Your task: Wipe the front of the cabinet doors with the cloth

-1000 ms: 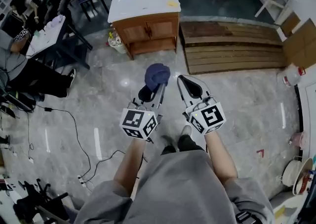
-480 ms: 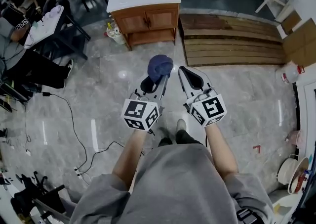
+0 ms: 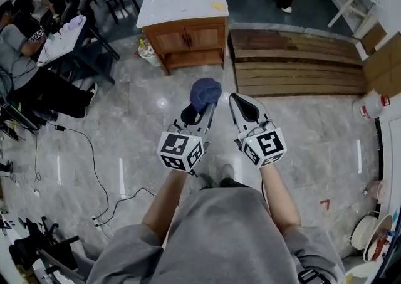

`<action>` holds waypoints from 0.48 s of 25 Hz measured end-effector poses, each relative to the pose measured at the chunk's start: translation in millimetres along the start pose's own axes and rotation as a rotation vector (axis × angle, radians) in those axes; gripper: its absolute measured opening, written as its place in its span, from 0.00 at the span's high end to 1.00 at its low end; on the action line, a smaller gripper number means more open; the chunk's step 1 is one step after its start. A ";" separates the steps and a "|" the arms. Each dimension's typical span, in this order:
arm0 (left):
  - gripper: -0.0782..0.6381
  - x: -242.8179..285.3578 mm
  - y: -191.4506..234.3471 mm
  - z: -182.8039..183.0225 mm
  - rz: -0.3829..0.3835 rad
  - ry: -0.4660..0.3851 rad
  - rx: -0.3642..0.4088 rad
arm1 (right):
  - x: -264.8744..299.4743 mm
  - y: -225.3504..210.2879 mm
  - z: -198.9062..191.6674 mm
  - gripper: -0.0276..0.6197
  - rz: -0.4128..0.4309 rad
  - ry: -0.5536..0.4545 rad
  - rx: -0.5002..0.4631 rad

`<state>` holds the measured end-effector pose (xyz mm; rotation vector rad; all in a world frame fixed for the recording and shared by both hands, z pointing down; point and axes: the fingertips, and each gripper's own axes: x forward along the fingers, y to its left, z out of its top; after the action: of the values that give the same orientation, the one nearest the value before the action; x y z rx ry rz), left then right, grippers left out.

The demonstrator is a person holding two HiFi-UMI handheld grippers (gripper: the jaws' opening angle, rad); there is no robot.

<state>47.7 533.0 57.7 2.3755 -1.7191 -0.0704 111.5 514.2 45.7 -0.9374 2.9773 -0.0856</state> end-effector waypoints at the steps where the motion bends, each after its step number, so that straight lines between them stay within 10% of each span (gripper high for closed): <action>1: 0.74 5.2 -2.2 0.2 0.004 0.002 0.003 | -1.4 -6.6 0.5 0.94 -0.001 -0.003 0.004; 12: 0.74 45.0 9.3 -5.2 0.099 0.018 0.005 | 13.6 -53.0 -9.3 0.94 0.036 0.003 0.051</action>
<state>54.3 488.5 68.3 2.2833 -1.8270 -0.0290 130.4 463.4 58.0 -0.8784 2.9783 -0.1625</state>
